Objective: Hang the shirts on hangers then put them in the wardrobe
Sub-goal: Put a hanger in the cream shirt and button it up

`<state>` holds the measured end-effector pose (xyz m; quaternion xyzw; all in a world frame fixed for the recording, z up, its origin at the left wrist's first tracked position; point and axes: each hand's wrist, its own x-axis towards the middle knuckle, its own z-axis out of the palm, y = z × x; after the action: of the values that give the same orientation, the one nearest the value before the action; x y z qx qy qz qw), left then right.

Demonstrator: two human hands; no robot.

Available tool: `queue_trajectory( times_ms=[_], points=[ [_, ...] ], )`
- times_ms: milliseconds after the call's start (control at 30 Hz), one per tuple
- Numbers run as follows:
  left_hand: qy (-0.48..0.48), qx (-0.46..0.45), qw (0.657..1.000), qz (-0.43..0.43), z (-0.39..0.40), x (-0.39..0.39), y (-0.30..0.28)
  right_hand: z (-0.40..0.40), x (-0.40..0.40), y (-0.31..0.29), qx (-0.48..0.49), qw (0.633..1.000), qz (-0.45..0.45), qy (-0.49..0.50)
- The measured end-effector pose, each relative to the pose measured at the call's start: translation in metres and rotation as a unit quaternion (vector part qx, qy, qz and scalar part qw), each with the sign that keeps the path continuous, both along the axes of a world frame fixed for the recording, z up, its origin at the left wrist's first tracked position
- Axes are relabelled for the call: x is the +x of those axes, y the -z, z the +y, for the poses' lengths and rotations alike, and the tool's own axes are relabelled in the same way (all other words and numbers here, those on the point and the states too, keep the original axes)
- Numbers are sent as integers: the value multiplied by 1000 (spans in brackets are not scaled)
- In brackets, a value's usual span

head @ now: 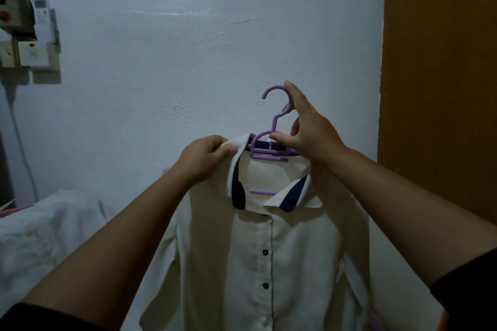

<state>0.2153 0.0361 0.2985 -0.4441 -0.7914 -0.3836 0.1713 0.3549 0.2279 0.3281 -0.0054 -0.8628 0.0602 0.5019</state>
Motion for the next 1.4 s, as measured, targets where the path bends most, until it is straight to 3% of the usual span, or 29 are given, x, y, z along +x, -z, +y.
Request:
queue_trajectory(
  times_ms=[167,400,533,667,900,1033,1167,1400],
  points=[
    [-43,85,995,0,-17,-15,-10,11,14,18,-70,996,-55,-25],
    [-74,176,982,-11,-43,-32,-33,32,22,39,22,990,-98,100],
    [-54,189,980,-10,-44,-26,-43,32,17,41,70,985,-54,148],
    [-33,193,981,-1,-46,-17,-51,35,16,43,78,982,52,164],
    [-23,221,975,2,-43,-14,-55,38,19,41,78,975,174,117],
    [-21,212,977,-7,-43,-20,-51,35,31,29,-57,993,70,73],
    [-26,204,979,-18,-39,-24,-46,44,37,14,-204,977,-24,-50],
    [-50,194,980,-23,-28,-34,-36,59,16,28,-126,991,40,19]
  ],
)
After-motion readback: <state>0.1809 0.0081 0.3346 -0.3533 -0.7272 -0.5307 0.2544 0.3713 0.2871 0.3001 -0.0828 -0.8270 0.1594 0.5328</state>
